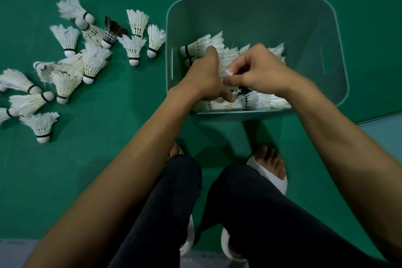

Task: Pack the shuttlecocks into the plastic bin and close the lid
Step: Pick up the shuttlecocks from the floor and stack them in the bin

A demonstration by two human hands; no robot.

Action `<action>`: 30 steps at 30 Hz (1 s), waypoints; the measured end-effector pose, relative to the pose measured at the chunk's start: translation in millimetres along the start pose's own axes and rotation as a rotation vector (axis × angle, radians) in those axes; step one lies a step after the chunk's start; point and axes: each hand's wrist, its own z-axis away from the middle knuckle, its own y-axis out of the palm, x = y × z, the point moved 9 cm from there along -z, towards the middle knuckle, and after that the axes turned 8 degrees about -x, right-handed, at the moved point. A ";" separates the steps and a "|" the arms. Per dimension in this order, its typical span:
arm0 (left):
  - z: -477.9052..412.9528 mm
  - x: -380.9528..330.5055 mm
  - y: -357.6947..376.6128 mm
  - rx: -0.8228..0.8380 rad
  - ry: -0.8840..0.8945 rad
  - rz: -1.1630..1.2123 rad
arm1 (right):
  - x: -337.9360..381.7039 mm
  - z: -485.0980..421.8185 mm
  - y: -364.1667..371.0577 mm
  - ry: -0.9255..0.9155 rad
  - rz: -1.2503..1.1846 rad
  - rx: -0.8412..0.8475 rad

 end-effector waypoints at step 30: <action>34.6 -19.3 -90.5 -0.449 0.187 -0.056 | 32.4 -25.1 -53.5 0.168 0.009 -0.656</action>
